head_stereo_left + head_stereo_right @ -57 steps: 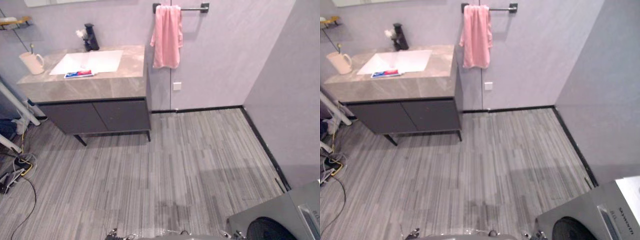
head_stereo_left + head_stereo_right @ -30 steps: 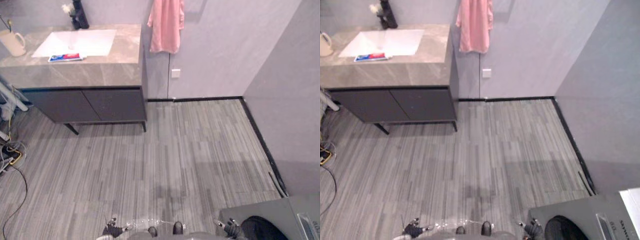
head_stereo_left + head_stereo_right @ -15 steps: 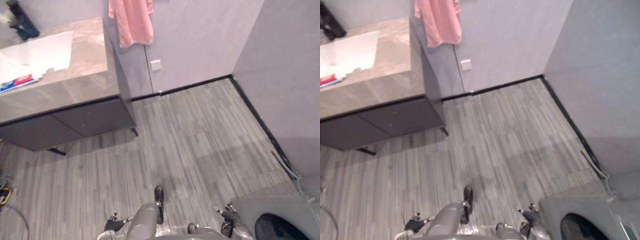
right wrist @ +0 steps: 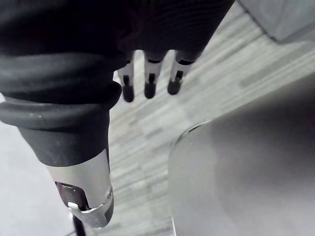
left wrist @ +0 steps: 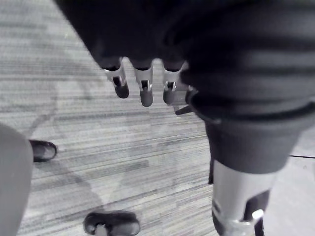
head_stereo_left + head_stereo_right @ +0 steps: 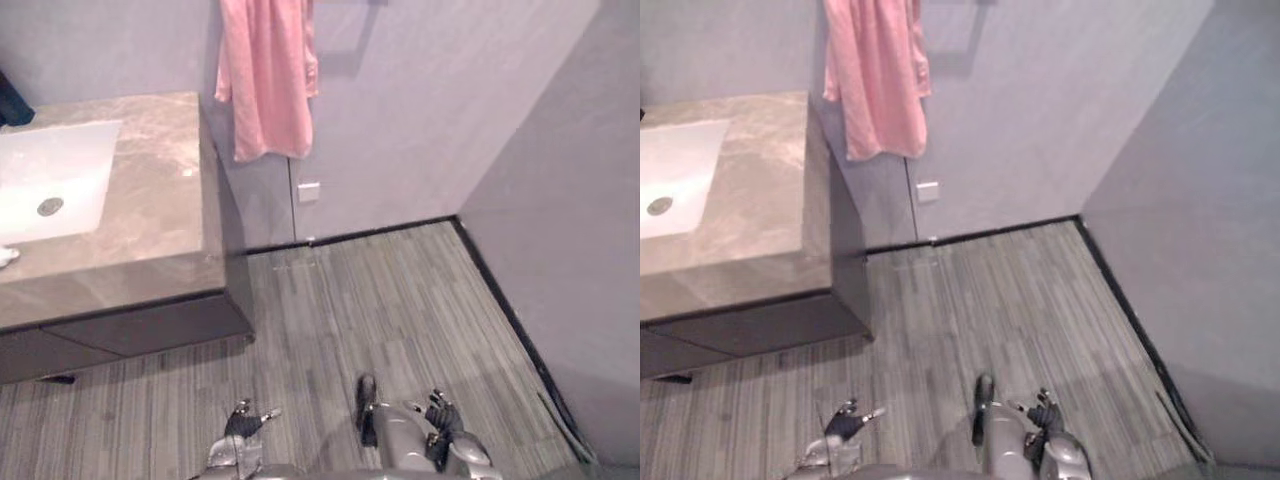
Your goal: Organize washtable
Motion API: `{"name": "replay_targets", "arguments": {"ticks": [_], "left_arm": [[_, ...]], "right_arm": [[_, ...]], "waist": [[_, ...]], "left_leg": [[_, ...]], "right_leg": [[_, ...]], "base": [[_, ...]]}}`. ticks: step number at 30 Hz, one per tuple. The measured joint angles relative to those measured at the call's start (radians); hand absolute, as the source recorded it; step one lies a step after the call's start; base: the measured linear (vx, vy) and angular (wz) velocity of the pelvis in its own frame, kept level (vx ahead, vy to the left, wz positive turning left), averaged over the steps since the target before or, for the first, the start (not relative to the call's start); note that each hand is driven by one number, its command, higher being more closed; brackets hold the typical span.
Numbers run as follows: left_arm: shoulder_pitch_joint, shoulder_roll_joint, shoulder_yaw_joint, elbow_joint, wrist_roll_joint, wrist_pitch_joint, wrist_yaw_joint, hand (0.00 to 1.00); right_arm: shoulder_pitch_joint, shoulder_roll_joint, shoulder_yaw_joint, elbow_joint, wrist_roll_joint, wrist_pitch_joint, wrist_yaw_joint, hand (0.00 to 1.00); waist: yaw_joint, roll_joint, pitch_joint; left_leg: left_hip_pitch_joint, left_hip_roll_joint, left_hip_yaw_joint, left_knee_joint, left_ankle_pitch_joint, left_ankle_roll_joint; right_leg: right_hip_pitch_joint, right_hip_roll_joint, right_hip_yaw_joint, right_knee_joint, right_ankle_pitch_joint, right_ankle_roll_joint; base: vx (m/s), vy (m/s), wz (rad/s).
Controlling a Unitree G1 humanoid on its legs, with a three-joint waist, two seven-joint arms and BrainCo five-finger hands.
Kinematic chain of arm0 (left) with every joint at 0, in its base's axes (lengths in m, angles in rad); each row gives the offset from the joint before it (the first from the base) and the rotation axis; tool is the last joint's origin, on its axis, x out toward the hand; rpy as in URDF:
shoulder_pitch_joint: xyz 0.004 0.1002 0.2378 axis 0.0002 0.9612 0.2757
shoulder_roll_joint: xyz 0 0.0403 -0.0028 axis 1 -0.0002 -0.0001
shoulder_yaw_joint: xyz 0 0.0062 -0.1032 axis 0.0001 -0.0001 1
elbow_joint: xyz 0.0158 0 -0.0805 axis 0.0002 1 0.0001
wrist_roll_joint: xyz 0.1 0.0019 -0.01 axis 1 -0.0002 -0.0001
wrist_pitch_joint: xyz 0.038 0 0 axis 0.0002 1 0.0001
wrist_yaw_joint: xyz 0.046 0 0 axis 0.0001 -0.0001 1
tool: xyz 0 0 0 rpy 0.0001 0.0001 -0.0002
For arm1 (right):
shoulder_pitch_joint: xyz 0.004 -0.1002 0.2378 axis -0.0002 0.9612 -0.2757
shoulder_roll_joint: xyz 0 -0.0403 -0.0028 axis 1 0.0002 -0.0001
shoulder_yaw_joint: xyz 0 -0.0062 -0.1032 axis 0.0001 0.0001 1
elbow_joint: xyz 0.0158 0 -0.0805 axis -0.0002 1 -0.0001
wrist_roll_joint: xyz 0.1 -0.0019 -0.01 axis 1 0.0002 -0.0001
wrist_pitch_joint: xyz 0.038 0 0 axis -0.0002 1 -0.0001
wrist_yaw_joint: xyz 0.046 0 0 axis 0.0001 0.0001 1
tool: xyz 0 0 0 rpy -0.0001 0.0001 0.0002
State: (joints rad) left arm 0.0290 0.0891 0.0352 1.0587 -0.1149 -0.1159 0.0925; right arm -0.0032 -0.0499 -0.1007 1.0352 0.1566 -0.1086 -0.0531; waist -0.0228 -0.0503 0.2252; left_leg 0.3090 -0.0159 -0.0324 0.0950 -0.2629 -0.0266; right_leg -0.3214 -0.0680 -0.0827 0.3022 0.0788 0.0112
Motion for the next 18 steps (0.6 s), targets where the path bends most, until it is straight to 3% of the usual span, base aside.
{"name": "replay_targets", "arguments": {"ticks": [1, 3, 4, 5, 6, 7, 9, 10, 12, 13, 14, 16, 17, 18], "left_arm": [[-0.005, -0.022, 0.015, 0.003, 0.0, -0.003, 0.0, 0.0], [-0.005, -0.058, 0.053, 0.002, 0.001, -0.004, -0.002, 0.0], [-0.005, -0.064, 0.093, -0.001, 0.001, -0.003, -0.001, 0.0], [-0.001, -0.068, 0.108, -0.006, 0.0, -0.003, 0.0, 0.0], [0.003, -0.069, 0.122, -0.012, 0.0, -0.004, 0.0, 0.0], [0.004, -0.068, 0.125, -0.018, 0.0, -0.004, 0.0, 0.0], [0.004, -0.061, 0.118, -0.046, 0.0, -0.007, -0.001, 0.0], [0.004, -0.059, 0.108, -0.051, -0.001, -0.013, 0.0, 0.0], [0.002, -0.055, 0.078, -0.05, -0.001, -0.022, 0.0, 0.0], [0.002, -0.055, 0.073, -0.05, -0.001, -0.024, 0.0, 0.0], [0.003, -0.054, 0.054, -0.05, -0.007, -0.026, 0.001, 0.0], [-0.005, -0.054, 0.035, -0.05, -0.011, -0.027, 0.001, 0.0], [-0.011, -0.045, 0.036, -0.05, -0.011, -0.025, -0.003, 0.0], [-0.009, -0.039, 0.037, -0.05, -0.012, -0.026, -0.004, 0.0]], "right_arm": [[-0.011, -0.008, -0.003, 0.0, -0.002, 0.0, -0.001, 0.0], [-0.01, -0.015, -0.008, -0.003, -0.002, -0.003, 0.002, 0.0], [-0.01, -0.022, -0.009, -0.007, -0.001, 0.001, -0.001, 0.0], [-0.007, -0.023, -0.008, -0.008, 0.0, 0.001, -0.002, 0.0], [-0.001, -0.021, -0.008, -0.009, 0.001, 0.0, -0.006, 0.0], [0.005, -0.013, -0.008, -0.013, 0.004, 0.0, -0.008, 0.0], [0.018, -0.004, -0.009, -0.008, 0.026, -0.001, -0.009, 0.0], [0.01, -0.003, -0.009, -0.006, 0.031, 0.0, -0.01, 0.0], [0.001, 0.0, -0.009, -0.001, 0.031, 0.0, -0.01, 0.0], [-0.001, 0.0, -0.008, 0.0, 0.031, 0.0, -0.01, 0.0], [0.001, -0.004, -0.008, 0.003, 0.031, 0.0, -0.011, 0.0], [0.0, -0.013, 0.001, 0.019, 0.03, 0.001, -0.012, 0.0], [-0.001, -0.003, 0.0, 0.019, 0.029, 0.001, -0.012, 0.0], [0.004, 0.002, 0.0, 0.02, 0.028, 0.001, -0.012, 0.0]], "waist": [[0.002, 0.032, -0.004], [0.008, 0.066, -0.005], [0.009, 0.083, -0.002], [0.011, 0.089, 0.003], [0.012, 0.091, 0.012], [0.02, 0.084, 0.016], [0.042, 0.056, 0.023], [0.043, 0.057, 0.023], [0.043, 0.062, 0.023], [0.045, 0.064, 0.024], [0.052, 0.077, 0.02], [0.08, 0.08, 0.019], [0.091, 0.065, 0.016], [0.09, 0.05, 0.008]], "left_leg": [[-0.006, 0.035, -0.024, 0.047, -0.009, -0.004], [-0.096, 0.055, -0.041, 0.254, -0.005, -0.015], [-0.186, 0.08, -0.028, 0.468, 0.039, -0.082], [-0.23, 0.107, -0.015, 0.581, 0.046, -0.104], [-0.293, 0.16, 0.04, 0.759, 0.043, -0.099], [-0.331, 0.189, 0.084, 0.833, 0.038, -0.091], [-0.408, 0.187, 0.152, 0.807, 0.012, -0.047], [-0.445, 0.173, 0.171, 0.744, 0.002, -0.031], [-0.503, 0.125, 0.188, 0.527, 0.004, -0.033], [-0.514, 0.091, 0.186, 0.34, 0.029, -0.054], [-0.512, 0.075, 0.184, 0.147, 0.095, -0.072], [-0.499, 0.071, 0.198, 0.094, 0.235, -0.033], [-0.496, 0.044, 0.209, 0.094, 0.263, 0.012], [-0.49, 0.023, 0.212, 0.094, 0.25, 0.031]], "right_leg": [[-0.005, 0.009, -0.034, 0.062, -0.063, -0.017], [0.023, 0.029, -0.064, 0.065, -0.112, -0.034], [0.073, 0.05, -0.077, 0.037, -0.137, -0.049], [0.11, 0.064, -0.081, 0.014, -0.148, -0.055], [0.195, 0.089, -0.089, -0.021, -0.167, -0.07], [0.255, 0.096, -0.092, -0.045, -0.182, -0.078], [0.358, 0.085, -0.095, -0.114, -0.194, -0.075], [0.396, 0.079, -0.095, -0.148, -0.194, -0.074], [0.444, 0.06, -0.094, -0.192, -0.201, -0.061], [0.472, 0.048, -0.095, -0.217, -0.209, -0.046], [0.501, 0.048, -0.095, -0.247, -0.218, -0.03], [0.534, 0.045, -0.079, -0.268, -0.242, 0.006], [0.547, 0.015, -0.075, -0.252, -0.275, 0.037], [0.541, -0.008, -0.074, -0.225, -0.295, 0.053]], "base": [[0.54, -0.269, 0.53], [0.56, -0.299, 0.32], [0.49, -0.26, 0.17], [0.47, -0.229, 0.12], [0.37, -0.157, 0.05], [0.52, -0.224, 0.01], [0.41, -0.165, 0.03], [0.32, -0.056, 0.06], [0.35, 0.001, 0.05], [0.35, 0.072, 0.05], [0.35, 0.101, 0.02], [0.37, 0.179, -0.17], [0.43, 0.209, -0.17], [0.58, 0.218, -0.04]]}}
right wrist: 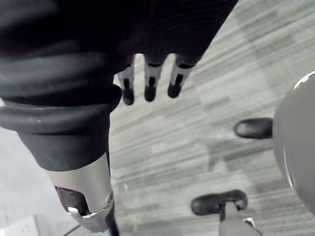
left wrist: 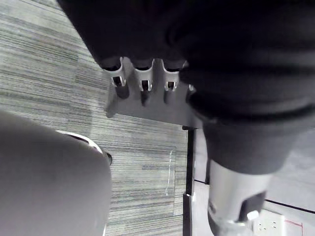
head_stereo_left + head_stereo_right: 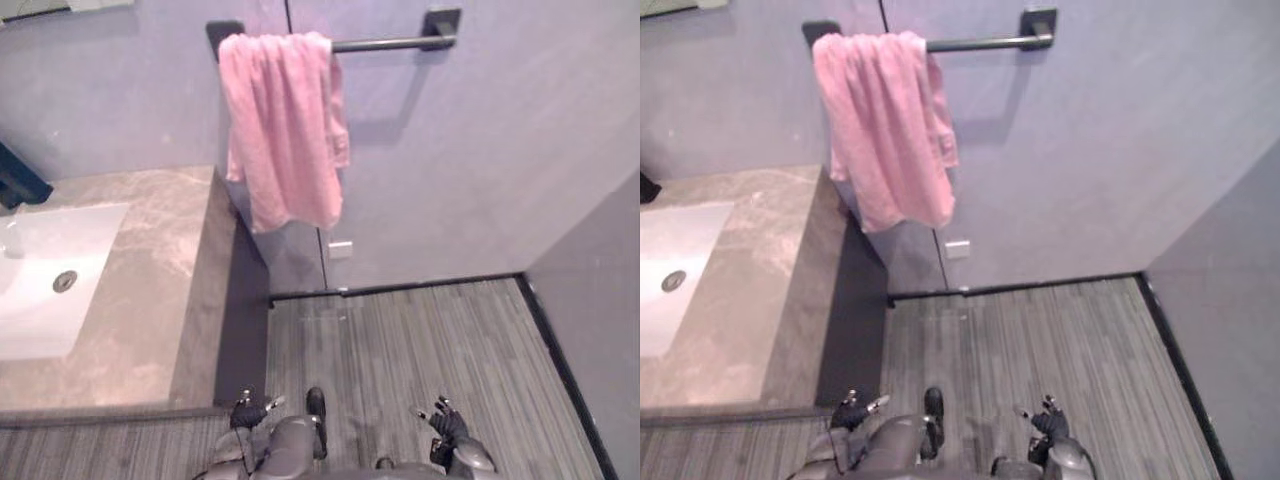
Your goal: Organize washtable
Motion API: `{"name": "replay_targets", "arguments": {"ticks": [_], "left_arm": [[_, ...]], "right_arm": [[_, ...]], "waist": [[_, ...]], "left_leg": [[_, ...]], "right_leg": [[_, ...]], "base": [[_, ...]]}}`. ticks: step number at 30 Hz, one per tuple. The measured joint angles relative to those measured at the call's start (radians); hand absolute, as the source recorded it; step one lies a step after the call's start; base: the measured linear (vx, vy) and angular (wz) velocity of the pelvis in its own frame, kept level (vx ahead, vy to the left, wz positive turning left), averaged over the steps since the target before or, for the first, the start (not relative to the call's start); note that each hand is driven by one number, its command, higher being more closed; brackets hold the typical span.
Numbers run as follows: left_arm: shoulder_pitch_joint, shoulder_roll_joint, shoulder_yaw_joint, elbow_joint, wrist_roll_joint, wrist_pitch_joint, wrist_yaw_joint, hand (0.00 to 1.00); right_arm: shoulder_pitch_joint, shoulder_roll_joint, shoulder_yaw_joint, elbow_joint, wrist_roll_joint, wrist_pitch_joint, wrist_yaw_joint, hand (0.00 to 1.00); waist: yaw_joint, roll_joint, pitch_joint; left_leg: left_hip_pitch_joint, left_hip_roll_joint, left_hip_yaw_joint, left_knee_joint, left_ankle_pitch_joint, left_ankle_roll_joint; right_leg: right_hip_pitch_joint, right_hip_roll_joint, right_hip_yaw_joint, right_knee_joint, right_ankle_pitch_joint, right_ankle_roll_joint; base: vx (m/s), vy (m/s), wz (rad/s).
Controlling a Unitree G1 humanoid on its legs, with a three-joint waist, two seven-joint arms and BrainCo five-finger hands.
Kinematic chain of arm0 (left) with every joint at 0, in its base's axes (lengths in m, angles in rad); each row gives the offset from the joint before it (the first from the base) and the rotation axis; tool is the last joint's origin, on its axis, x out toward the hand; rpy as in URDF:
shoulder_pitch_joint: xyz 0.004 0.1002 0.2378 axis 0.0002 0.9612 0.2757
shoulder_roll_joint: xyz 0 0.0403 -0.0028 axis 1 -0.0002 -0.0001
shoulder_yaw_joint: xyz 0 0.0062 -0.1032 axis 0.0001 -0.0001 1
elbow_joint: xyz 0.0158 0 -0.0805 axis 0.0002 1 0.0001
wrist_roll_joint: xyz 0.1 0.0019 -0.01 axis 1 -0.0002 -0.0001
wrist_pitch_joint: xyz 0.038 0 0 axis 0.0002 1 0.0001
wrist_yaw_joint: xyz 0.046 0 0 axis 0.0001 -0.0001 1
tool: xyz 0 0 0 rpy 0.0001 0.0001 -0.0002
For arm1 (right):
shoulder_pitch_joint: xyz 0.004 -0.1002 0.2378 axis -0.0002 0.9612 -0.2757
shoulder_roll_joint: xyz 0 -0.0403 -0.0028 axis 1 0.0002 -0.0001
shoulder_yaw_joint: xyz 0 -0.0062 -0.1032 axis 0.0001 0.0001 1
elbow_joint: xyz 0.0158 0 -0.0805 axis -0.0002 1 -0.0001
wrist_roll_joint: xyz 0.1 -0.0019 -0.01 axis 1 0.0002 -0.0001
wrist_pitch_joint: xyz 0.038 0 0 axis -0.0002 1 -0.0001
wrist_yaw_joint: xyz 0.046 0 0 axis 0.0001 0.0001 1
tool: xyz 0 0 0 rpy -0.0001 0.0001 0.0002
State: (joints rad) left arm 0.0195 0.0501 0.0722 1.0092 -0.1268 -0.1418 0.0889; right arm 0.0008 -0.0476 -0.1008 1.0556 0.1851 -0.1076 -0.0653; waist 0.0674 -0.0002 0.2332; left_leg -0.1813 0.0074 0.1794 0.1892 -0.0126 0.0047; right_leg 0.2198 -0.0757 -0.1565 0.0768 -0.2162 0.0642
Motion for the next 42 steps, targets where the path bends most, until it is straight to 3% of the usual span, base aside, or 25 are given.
{"name": "replay_targets", "arguments": {"ticks": [1, 2, 4, 6, 9, 11, 13, 14, 16, 19, 21, 22, 24, 27, 28, 29, 34, 42], "left_arm": [[0.001, 0.002, -0.002, 0.003, -0.009, 0.001, 0.0, 0.0], [0.002, 0.005, -0.003, 0.004, -0.014, 0.001, 0.001, 0.0], [-0.002, 0.04, -0.054, 0.004, -0.009, 0.005, -0.015, 0.0], [0.001, 0.044, -0.068, 0.004, -0.004, 0.001, -0.012, 0.0], [-0.001, 0.033, -0.063, 0.003, -0.007, 0.002, 0.006, 0.0], [0.002, 0.031, -0.061, 0.003, -0.006, 0.002, 0.009, 0.0], [0.003, 0.033, -0.061, 0.003, 0.003, 0.002, 0.015, 0.0], [0.006, 0.044, -0.06, 0.004, 0.009, 0.002, 0.022, 0.0], [0.001, 0.005, -0.033, 0.012, 0.026, 0.003, 0.021, 0.0], [-0.011, -0.031, -0.021, 0.012, 0.054, 0.002, 0.019, 0.0], [-0.02, -0.048, -0.009, 0.008, 0.058, 0.003, 0.017, 0.0], [-0.019, -0.053, 0.013, -0.018, 0.058, 0.001, 0.017, 0.0], [-0.009, -0.062, 0.018, -0.045, 0.058, 0.0, 0.02, 0.0], [-0.009, -0.063, 0.005, -0.048, 0.057, 0.0, 0.022, 0.0], [-0.008, -0.062, -0.002, -0.043, 0.057, 0.0, 0.024, 0.0], [-0.009, -0.061, -0.003, -0.039, 0.056, 0.001, 0.025, 0.0], [0.0, -0.043, -0.021, -0.017, 0.056, 0.003, 0.049, 0.0], [0.013, -0.028, -0.066, -0.018, 0.052, 0.0, 0.069, 0.0]], "right_arm": [[0.005, 0.0, 0.002, 0.002, -0.003, 0.0, 0.001, 0.0], [0.008, -0.001, 0.0, -0.004, -0.008, -0.001, 0.003, 0.0], [0.008, 0.005, 0.001, -0.008, -0.011, -0.002, 0.003, 0.0], [0.013, 0.009, 0.002, -0.011, -0.012, -0.003, 0.004, 0.0], [0.012, 0.009, 0.001, -0.015, -0.013, -0.005, 0.005, 0.0], [0.007, 0.005, 0.001, -0.022, -0.011, -0.006, 0.005, 0.0], [0.013, 0.007, 0.001, -0.021, -0.009, -0.006, 0.004, 0.0], [0.032, 0.016, 0.001, -0.021, -0.007, -0.007, 0.005, 0.0], [0.026, 0.0, -0.007, -0.026, -0.008, -0.011, 0.003, 0.0], [0.032, -0.003, -0.029, -0.032, 0.001, -0.023, 0.003, 0.0], [0.043, -0.001, -0.028, -0.045, 0.0, -0.023, 0.002, 0.0], [0.056, -0.001, -0.023, -0.052, 0.0, -0.023, 0.003, 0.0], [0.064, -0.002, -0.021, -0.053, 0.001, -0.021, 0.002, 0.0], [0.068, -0.006, -0.021, -0.051, 0.001, -0.02, 0.0, 0.0], [0.07, -0.011, -0.022, -0.05, 0.003, -0.021, 0.0, 0.0], [0.071, -0.013, -0.022, -0.049, 0.003, -0.02, 0.0, 0.0], [0.083, 0.012, -0.031, -0.05, 0.001, -0.02, -0.015, 0.0], [0.077, 0.008, -0.036, -0.021, -0.001, -0.022, -0.028, 0.0]], "waist": [[-0.003, -0.008, -0.003], [-0.002, -0.01, -0.002], [-0.022, -0.042, 0.005], [-0.029, -0.048, 0.008], [-0.036, -0.05, 0.008], [-0.053, -0.044, 0.012], [-0.051, -0.052, 0.008], [-0.051, -0.083, 0.003], [-0.051, -0.038, 0.0], [-0.065, -0.001, -0.001], [-0.06, -0.002, 0.001], [-0.048, -0.005, 0.004], [-0.036, -0.005, 0.004], [-0.039, 0.001, -0.001], [-0.038, 0.011, -0.006], [-0.038, 0.017, -0.009], [-0.051, -0.018, -0.04], [-0.048, -0.012, -0.049]], "left_leg": [[0.026, -0.02, 0.0, -0.004, -0.02, 0.034], [0.058, -0.03, -0.004, -0.002, -0.033, 0.061], [0.14, -0.06, -0.032, -0.019, -0.069, 0.076], [0.234, -0.064, -0.057, -0.052, -0.092, 0.076], [0.332, -0.048, -0.098, -0.096, -0.104, 0.057], [0.37, -0.024, -0.112, -0.102, -0.126, 0.032], [0.396, -0.012, -0.127, -0.102, -0.158, 0.001], [0.418, -0.029, -0.15, -0.096, -0.199, -0.021], [0.423, 0.016, -0.152, -0.068, -0.219, -0.033], [0.407, 0.052, -0.152, -0.001, -0.231, -0.052], [0.342, 0.077, -0.146, 0.203, -0.245, -0.084], [0.269, 0.106, -0.126, 0.399, -0.236, -0.125], [0.206, 0.158, -0.064, 0.515, -0.253, -0.104], [0.16, 0.139, -0.048, 0.296, -0.26, -0.087], [0.161, 0.124, -0.08, 0.14, -0.223, -0.094], [0.164, 0.118, -0.089, 0.111, -0.143, -0.081], [0.248, 0.059, -0.075, -0.051, -0.089, -0.048], [0.297, 0.024, -0.116, -0.122, -0.056, -0.044]], "right_leg": [[-0.046, -0.025, 0.014, 0.132, -0.025, 0.038], [-0.134, -0.039, 0.046, 0.354, -0.032, 0.052], [-0.243, -0.077, 0.055, 0.669, -0.041, 0.082], [-0.286, -0.085, 0.019, 0.744, -0.067, 0.063], [-0.348, -0.064, -0.036, 0.574, -0.087, 0.024], [-0.393, -0.027, -0.027, 0.39, -0.043, -0.012], [-0.409, -0.003, -0.028, 0.21, 0.091, -0.028], [-0.419, -0.016, -0.016, 0.152, 0.299, -0.08], [-0.414, 0.009, -0.038, 0.201, 0.243, -0.093], [-0.389, 0.032, -0.078, 0.198, 0.188, -0.102], [-0.326, 0.046, -0.092, 0.179, 0.151, -0.103], [-0.28, 0.058, -0.089, 0.167, 0.131, -0.115], [-0.222, 0.076, -0.089, 0.14, 0.121, -0.11], [-0.191, 0.073, -0.058, 0.111, 0.119, -0.097], [-0.19, 0.076, -0.041, 0.112, 0.118, -0.091], [-0.19, 0.079, -0.03, 0.114, 0.119, -0.09], [-0.16, 0.035, -0.021, 0.066, 0.122, -0.061], [-0.095, 0.024, -0.06, 0.008, 0.121, -0.05]], "base": [[0.56, 0.205, 0.0], [0.46, 0.163, 0.04], [0.41, 0.129, 0.38], [0.52, 0.083, 0.56], [0.45, -0.016, 0.62], [0.44, -0.113, 0.44], [0.41, -0.167, 0.4], [0.39, -0.209, 0.3], [0.35, -0.216, 0.19], [0.27, -0.2, 0.29], [0.23, -0.194, 0.35], [0.17, -0.139, 0.01], [0.13, -0.095, -0.12], [0.16, -0.005, -0.32], [0.14, 0.08, -0.42], [0.19, 0.117, -0.47], [0.17, 0.106, -0.01], [0.07, 0.02, 0.18]]}}
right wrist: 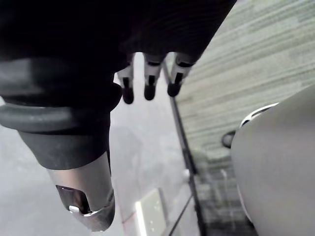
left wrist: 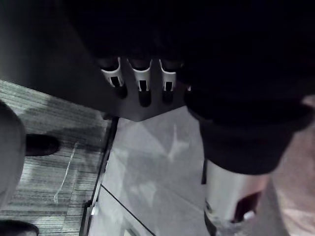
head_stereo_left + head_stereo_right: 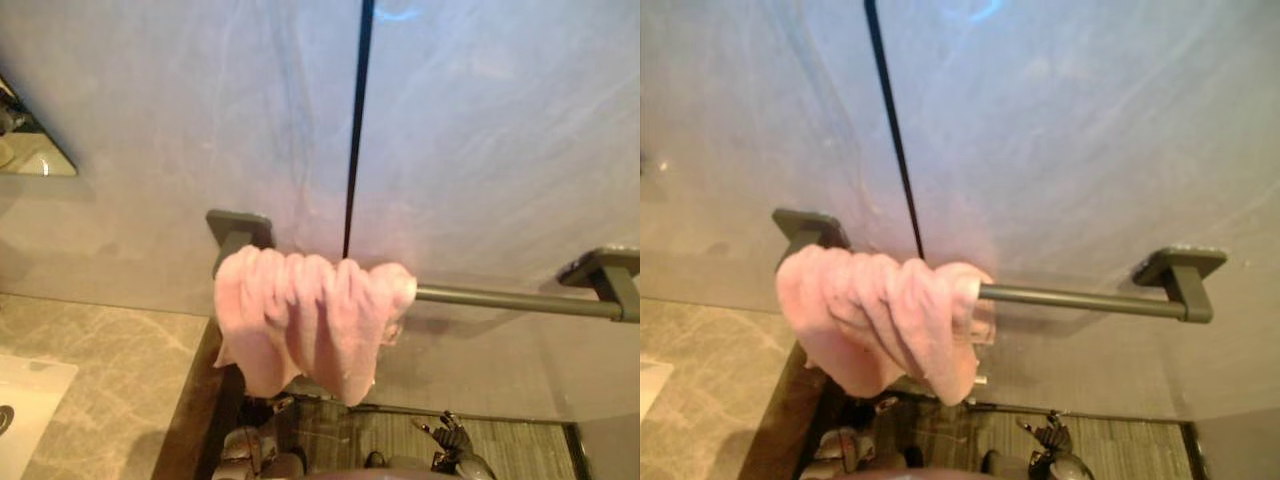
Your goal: Organize washtable
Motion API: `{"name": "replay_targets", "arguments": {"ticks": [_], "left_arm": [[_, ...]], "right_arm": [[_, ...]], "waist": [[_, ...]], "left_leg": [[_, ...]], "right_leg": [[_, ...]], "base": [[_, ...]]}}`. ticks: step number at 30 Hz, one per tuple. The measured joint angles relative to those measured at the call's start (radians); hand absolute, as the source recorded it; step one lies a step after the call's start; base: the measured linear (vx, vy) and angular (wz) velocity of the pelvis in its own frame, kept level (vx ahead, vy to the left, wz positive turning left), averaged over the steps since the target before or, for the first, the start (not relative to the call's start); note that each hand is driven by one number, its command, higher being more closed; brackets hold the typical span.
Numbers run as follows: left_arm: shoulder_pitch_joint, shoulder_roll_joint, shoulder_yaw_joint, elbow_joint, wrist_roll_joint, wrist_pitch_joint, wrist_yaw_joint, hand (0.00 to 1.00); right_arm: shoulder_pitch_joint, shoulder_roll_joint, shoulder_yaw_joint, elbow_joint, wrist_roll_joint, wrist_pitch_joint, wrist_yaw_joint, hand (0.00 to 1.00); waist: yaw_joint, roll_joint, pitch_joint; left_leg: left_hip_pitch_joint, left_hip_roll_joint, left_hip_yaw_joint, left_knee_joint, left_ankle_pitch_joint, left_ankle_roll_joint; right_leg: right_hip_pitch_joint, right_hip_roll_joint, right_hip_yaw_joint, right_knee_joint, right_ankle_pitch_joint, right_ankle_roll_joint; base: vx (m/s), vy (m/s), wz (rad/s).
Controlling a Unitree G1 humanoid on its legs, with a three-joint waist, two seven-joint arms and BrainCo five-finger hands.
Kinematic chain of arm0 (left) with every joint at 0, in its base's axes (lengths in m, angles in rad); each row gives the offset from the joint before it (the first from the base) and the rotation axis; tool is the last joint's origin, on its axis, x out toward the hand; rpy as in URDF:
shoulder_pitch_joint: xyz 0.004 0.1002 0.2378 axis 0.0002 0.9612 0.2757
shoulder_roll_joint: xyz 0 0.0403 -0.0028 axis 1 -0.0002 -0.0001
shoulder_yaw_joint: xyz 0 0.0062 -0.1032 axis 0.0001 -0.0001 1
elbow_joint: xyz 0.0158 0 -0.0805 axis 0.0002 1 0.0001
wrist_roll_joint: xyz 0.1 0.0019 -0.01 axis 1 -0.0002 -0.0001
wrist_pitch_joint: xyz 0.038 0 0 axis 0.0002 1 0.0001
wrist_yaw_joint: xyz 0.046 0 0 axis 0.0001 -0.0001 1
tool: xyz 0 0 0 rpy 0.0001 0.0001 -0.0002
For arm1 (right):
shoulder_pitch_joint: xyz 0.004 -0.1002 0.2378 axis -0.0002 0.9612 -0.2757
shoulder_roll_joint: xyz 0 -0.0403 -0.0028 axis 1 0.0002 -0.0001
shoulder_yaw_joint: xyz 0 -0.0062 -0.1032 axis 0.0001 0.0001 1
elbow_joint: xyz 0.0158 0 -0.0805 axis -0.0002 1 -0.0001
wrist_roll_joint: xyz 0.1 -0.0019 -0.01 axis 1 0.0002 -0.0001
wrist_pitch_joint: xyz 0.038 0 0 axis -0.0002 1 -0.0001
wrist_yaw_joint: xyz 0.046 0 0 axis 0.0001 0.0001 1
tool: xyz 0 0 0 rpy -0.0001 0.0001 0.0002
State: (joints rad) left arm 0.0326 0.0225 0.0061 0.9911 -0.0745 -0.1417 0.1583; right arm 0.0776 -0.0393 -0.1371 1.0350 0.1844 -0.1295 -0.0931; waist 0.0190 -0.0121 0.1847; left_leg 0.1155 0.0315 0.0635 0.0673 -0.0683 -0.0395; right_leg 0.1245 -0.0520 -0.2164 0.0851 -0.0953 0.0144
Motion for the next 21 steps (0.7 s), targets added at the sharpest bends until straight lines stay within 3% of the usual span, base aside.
{"name": "replay_targets", "arguments": {"ticks": [6, 14, 21], "left_arm": [[0.066, 0.003, -0.042, -0.115, -0.042, -0.011, 0.002, 0.0], [0.298, 0.012, -0.131, -0.72, -0.093, -0.022, -0.035, 0.0], [0.371, -0.005, -0.129, -1.052, -0.11, -0.058, -0.071, 0.0]], "right_arm": [[0.0, -0.007, 0.023, 0.001, -0.001, -0.001, -0.008, 0.0], [0.062, -0.011, 0.082, -0.098, -0.018, -0.003, -0.012, 0.0], [0.105, -0.012, 0.108, -0.161, -0.039, -0.004, -0.01, 0.0]], "waist": [[0.0, 0.003, -0.006], [0.029, 0.005, -0.008], [0.053, 0.007, -0.021]], "left_leg": [[0.017, 0.001, -0.039, -0.055, 0.039, -0.001], [0.005, 0.012, -0.071, -0.072, 0.051, -0.006], [-0.001, 0.018, -0.059, -0.052, 0.043, -0.007]], "right_leg": [[0.011, 0.002, -0.03, -0.007, 0.003, -0.005], [0.007, 0.0, -0.062, 0.012, 0.0, 0.001], [-0.012, -0.004, -0.06, 0.06, -0.025, 0.0]], "base": [[-0.06, -0.035, 0.17], [-0.11, -0.018, 0.13], [-0.03, -0.009, -0.01]]}}
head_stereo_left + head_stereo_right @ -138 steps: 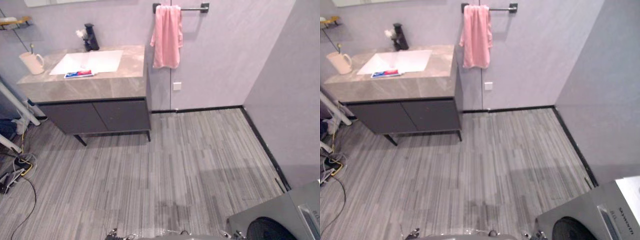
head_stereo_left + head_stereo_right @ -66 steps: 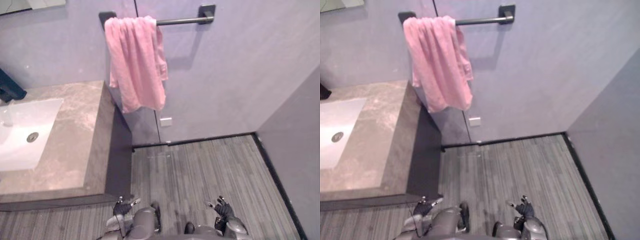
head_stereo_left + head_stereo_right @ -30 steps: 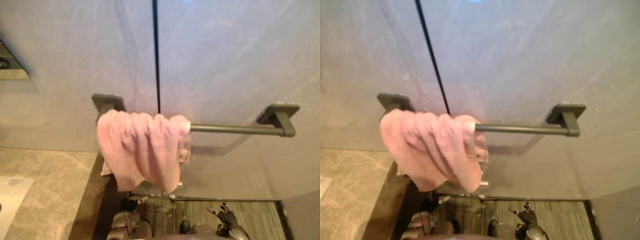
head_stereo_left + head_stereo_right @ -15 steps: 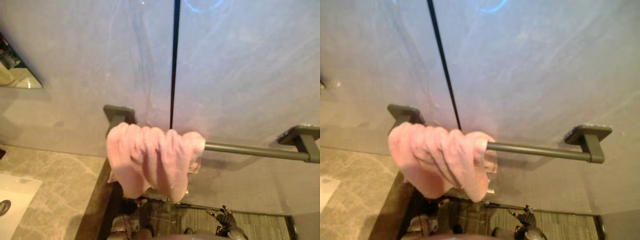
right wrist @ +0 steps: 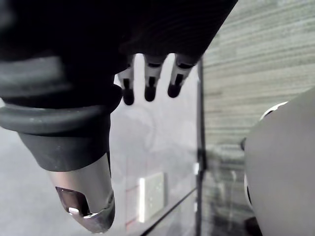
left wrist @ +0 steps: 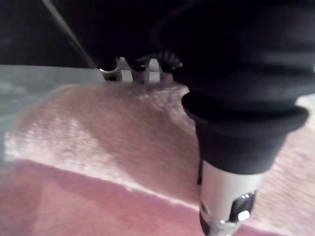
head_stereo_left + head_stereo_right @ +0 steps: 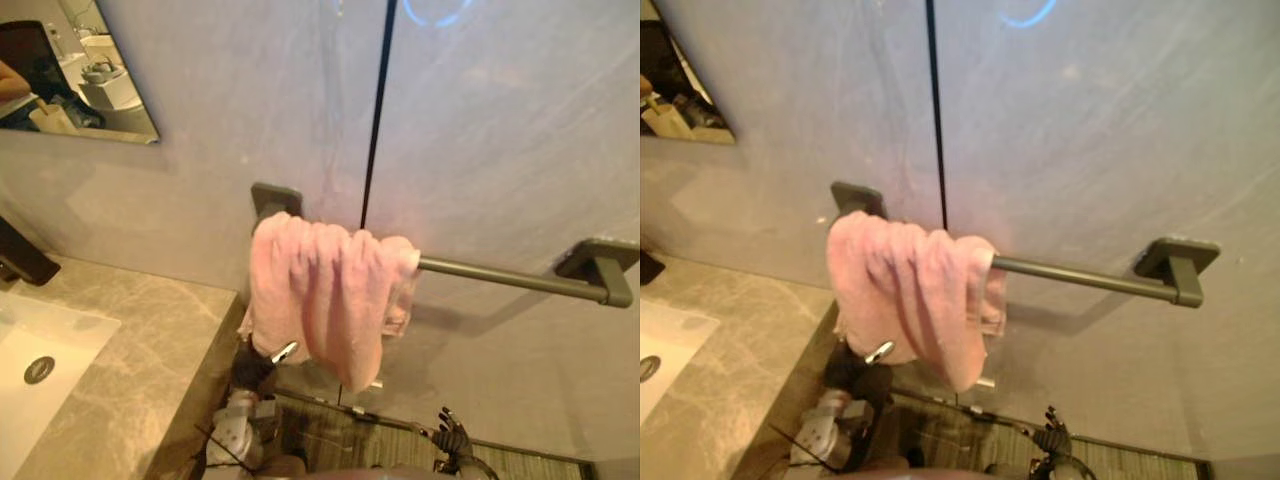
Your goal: Organize washtable
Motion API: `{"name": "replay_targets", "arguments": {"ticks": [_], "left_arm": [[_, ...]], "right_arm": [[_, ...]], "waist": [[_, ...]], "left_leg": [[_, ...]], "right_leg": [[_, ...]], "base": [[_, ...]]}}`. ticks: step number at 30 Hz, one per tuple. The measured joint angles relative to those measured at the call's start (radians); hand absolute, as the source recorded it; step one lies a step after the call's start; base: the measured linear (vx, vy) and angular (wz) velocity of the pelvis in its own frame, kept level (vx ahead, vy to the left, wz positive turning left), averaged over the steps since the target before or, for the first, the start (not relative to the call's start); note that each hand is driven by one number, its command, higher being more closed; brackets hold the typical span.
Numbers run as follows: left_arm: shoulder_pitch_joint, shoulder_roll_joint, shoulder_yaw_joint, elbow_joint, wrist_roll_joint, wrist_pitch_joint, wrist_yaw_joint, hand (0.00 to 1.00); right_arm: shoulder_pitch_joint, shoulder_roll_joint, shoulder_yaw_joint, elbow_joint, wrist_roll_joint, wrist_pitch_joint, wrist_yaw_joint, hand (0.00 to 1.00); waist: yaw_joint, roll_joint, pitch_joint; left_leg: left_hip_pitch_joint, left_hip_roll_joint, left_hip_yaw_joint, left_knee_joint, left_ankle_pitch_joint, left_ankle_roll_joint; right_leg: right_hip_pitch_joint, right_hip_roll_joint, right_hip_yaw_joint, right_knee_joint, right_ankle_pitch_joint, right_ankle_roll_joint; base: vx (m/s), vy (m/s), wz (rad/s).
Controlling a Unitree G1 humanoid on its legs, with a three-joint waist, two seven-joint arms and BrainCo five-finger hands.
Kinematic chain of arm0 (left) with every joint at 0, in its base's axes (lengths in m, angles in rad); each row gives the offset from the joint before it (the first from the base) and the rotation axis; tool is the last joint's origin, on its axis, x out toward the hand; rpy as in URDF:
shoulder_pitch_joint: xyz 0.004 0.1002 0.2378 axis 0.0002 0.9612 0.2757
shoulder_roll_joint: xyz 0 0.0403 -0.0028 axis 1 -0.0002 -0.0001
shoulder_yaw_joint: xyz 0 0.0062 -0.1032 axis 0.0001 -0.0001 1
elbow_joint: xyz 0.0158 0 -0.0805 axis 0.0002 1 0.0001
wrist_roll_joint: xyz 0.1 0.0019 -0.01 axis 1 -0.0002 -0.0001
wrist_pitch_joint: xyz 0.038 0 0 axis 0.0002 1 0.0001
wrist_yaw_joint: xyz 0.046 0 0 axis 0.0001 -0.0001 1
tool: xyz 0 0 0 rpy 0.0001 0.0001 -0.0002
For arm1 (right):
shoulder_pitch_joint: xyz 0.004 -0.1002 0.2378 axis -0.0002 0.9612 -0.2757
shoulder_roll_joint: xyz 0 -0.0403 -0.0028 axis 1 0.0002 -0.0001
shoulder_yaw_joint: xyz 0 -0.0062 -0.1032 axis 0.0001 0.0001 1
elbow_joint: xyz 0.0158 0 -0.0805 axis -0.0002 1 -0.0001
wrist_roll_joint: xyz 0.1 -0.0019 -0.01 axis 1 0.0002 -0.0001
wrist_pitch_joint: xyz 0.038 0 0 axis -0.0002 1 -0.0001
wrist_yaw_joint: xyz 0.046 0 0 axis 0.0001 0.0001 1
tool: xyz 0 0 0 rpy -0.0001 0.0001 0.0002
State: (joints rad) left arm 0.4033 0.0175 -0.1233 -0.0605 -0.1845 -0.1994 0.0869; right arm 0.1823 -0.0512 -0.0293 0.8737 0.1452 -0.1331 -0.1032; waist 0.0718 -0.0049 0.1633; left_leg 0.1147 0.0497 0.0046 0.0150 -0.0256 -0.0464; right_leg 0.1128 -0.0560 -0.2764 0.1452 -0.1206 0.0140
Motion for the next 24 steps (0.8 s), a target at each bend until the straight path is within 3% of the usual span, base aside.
{"name": "replay_targets", "arguments": {"ticks": [6, 8, 19, 24], "left_arm": [[0.061, -0.042, 0.015, -0.071, 0.013, 0.0, 0.002, 0.0], [0.082, -0.049, 0.02, -0.175, 0.033, -0.002, 0.007, 0.0], [0.129, -0.072, 0.094, -0.334, 0.063, -0.009, 0.046, 0.0], [0.126, -0.053, 0.082, -0.377, 0.045, -0.043, 0.039, 0.0]], "right_arm": [[0.001, -0.006, 0.032, 0.0, -0.002, 0.002, 0.001, 0.0], [0.007, -0.004, 0.032, 0.0, -0.003, 0.002, 0.001, 0.0], [0.01, 0.0, 0.038, 0.0, -0.022, 0.003, 0.018, 0.0], [0.016, -0.003, 0.041, -0.001, -0.022, 0.003, 0.02, 0.0]], "waist": [[0.01, -0.008, -0.013], [0.025, -0.011, -0.023], [0.028, -0.011, -0.053], [0.026, -0.008, -0.074]], "left_leg": [[-0.004, 0.0, 0.011, 0.058, -0.024, 0.005], [-0.022, -0.001, 0.006, 0.092, -0.041, 0.007], [-0.03, -0.007, -0.001, 0.107, -0.055, 0.019], [-0.032, -0.003, 0.003, 0.103, -0.054, 0.02]], "right_leg": [[0.002, -0.012, -0.005, 0.047, -0.023, -0.008], [0.004, -0.014, -0.01, 0.051, -0.025, -0.005], [0.002, -0.021, -0.013, 0.057, -0.029, 0.001], [0.003, -0.014, -0.01, 0.042, -0.028, 0.002]], "base": [[0.0, 0.0, 0.0], [0.02, 0.005, 0.08], [-0.02, 0.011, 0.03], [0.0, -0.005, -0.02]]}}
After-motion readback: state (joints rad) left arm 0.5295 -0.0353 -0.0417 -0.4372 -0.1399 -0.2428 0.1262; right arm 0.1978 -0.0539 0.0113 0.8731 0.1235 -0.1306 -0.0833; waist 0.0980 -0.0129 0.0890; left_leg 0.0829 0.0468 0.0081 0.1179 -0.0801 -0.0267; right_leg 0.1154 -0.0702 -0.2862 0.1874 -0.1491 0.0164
